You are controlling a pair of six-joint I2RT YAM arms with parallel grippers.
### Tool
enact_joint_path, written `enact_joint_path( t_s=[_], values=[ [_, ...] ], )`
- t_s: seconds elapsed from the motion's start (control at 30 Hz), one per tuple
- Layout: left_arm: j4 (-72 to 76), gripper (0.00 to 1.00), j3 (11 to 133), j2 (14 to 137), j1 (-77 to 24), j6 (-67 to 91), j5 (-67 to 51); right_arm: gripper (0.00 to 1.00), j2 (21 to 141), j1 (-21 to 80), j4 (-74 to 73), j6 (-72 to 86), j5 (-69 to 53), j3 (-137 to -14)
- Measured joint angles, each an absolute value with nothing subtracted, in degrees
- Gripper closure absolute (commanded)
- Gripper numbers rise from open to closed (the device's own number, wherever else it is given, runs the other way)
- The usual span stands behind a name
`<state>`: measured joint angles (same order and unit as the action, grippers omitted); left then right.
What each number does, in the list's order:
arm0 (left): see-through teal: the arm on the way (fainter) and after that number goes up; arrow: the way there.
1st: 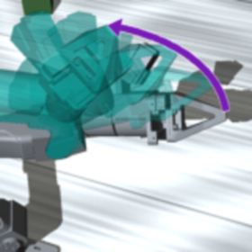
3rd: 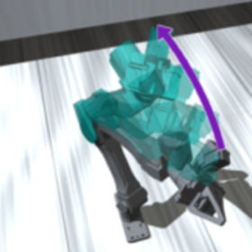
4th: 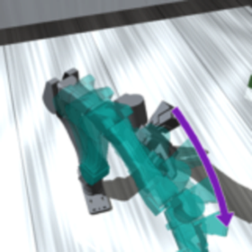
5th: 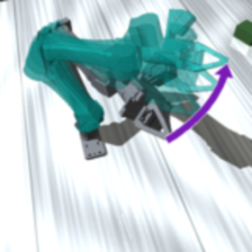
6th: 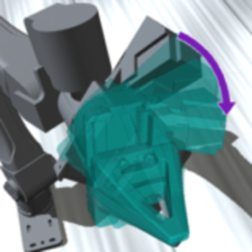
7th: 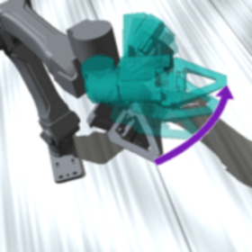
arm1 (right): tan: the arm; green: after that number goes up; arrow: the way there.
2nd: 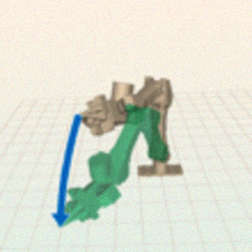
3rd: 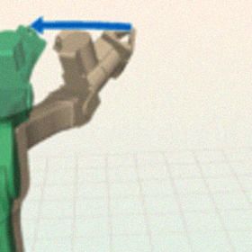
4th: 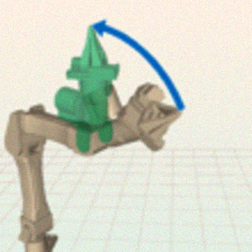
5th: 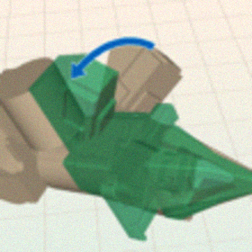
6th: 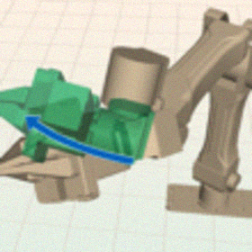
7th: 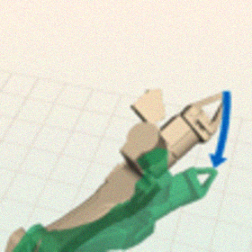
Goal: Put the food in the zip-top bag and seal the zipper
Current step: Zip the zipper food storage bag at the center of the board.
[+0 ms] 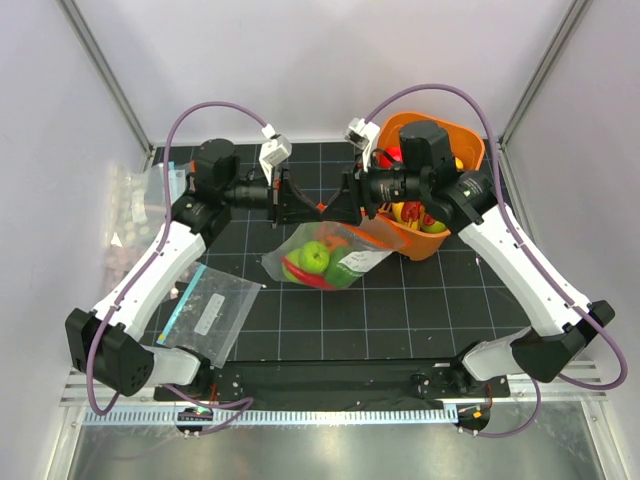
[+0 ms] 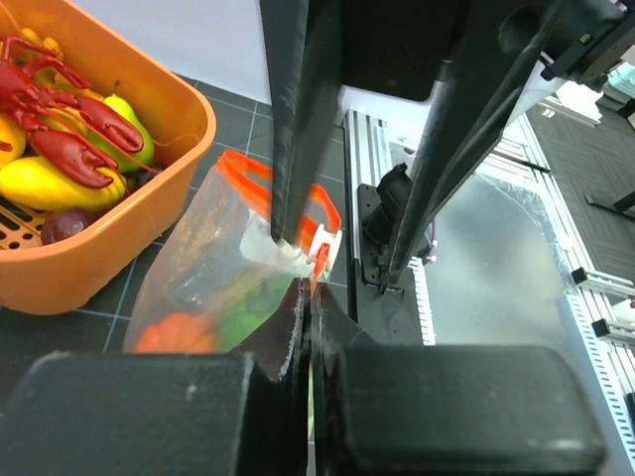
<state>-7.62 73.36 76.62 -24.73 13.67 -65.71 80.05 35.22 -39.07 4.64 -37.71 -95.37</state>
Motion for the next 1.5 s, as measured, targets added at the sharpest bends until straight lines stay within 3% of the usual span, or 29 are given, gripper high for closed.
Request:
enact_joint_path(
  t_s=[0.13, 0.3, 1.03, 1.5],
  values=[
    [-7.62, 1.00, 73.89, 76.73, -24.73, 14.11, -66.00, 0.82, 80.05, 36.18, -39.31, 3.77, -36.40, -94.91],
    [-7.62, 1.00, 74.02, 76.73, -24.73, 14.41, -66.67, 0.99, 80.05, 36.45, -39.55, 3.36, -35.46, -94.91],
    [-5.63, 1.00, 78.56, 75.33, -21.52, 19.55, -62.43, 0.99, 77.28, 36.82, -38.02, 1.76, -30.92, -93.71],
    [-7.53, 1.00, 78.37, 67.92, -15.44, 17.65, -41.78, 0.99, 68.97, 36.82, -39.51, -0.43, -23.81, -79.77]
  ],
)
